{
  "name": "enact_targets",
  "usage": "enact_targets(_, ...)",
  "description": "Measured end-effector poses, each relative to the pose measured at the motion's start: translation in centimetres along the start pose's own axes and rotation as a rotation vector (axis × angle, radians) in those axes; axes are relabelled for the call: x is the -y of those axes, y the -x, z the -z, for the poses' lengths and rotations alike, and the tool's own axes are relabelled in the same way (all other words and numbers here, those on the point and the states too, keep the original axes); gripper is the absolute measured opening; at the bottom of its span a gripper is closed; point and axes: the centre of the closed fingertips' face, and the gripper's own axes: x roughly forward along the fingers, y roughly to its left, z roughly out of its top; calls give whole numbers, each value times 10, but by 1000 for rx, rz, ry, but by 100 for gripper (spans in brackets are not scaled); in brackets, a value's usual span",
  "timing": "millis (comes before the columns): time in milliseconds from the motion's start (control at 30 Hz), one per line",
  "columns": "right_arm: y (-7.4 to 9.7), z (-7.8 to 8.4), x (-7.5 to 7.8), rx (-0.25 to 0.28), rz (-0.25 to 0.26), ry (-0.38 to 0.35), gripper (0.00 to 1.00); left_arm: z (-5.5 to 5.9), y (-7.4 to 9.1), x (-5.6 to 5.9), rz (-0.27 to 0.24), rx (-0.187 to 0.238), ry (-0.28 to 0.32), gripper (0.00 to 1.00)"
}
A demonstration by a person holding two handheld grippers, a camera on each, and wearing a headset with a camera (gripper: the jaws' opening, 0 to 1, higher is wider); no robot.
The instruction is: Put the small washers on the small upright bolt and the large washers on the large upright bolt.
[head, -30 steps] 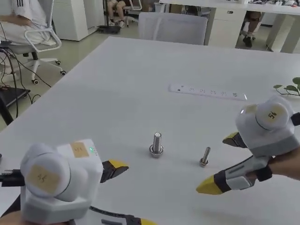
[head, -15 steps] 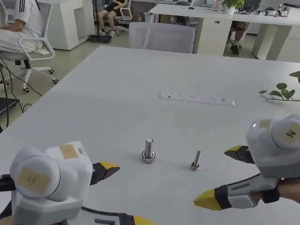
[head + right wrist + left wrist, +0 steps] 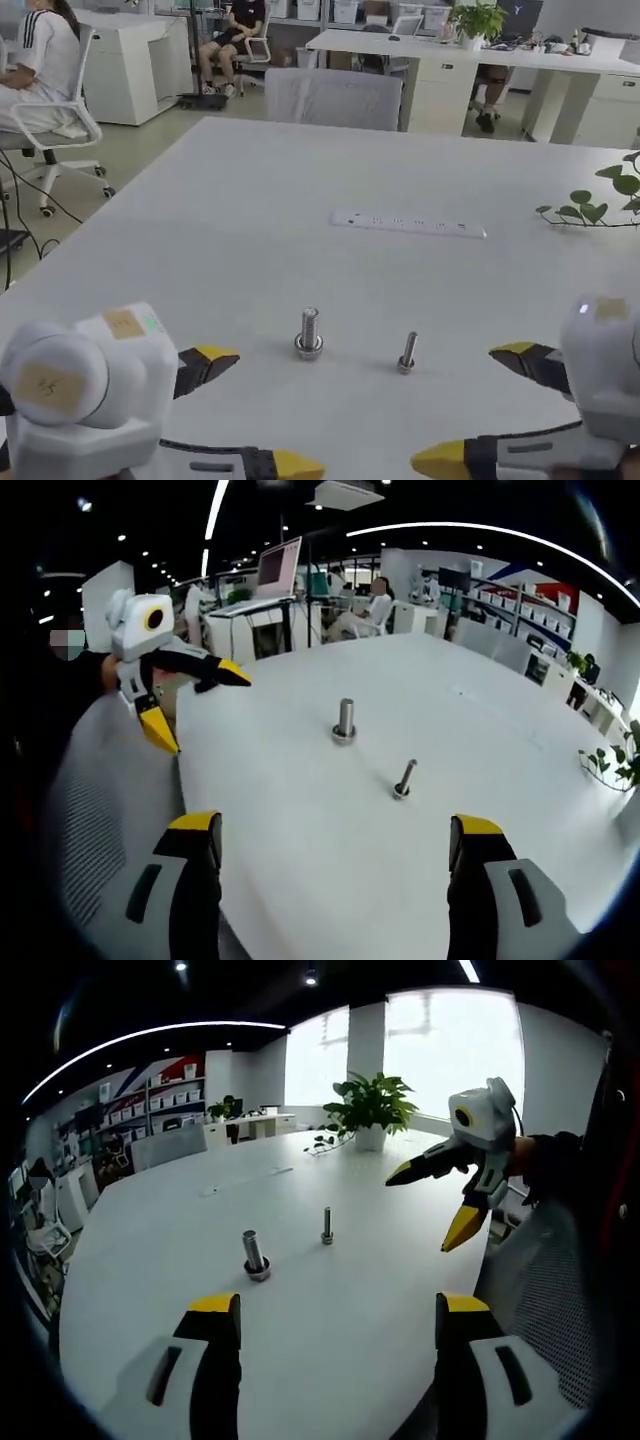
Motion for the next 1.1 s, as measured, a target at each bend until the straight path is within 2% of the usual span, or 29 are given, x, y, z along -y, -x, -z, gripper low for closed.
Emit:
enact_targets(133, 1, 2, 1, 16, 30, -16, 96, -2, 3, -2, -12, 5, 3, 80)
enact_targets(233, 2, -4, 4, 60, 62, -29, 96, -3, 5, -4, -21, 10, 7, 80)
enact_targets(333, 1, -7, 3, 79, 70, -48, 96, -2, 6, -10, -45, 0, 14, 82)
enact_targets(400, 0, -7, 2, 79, 73, -40, 96, 1, 5, -9, -35, -7, 30, 82)
enact_targets(467, -3, -7, 2, 77, 87, -31, 95, 5, 4, -11, -47, -25, 24, 82)
enact_targets(533, -5, -6, 1, 76, 85, -43, 95, 5, 3, -14, -58, -26, 35, 82)
enact_targets(700, -8, 0, 5, 69, 99, -60, 95, 14, -1, -21, -73, -60, 61, 82)
enact_targets(900, -11, 3, 5, 67, 98, -75, 95, 17, -6, -20, -58, -76, 52, 82)
enact_targets(1100, -13, 7, 7, 61, 100, -85, 95, 20, -6, -22, -65, -84, 62, 82)
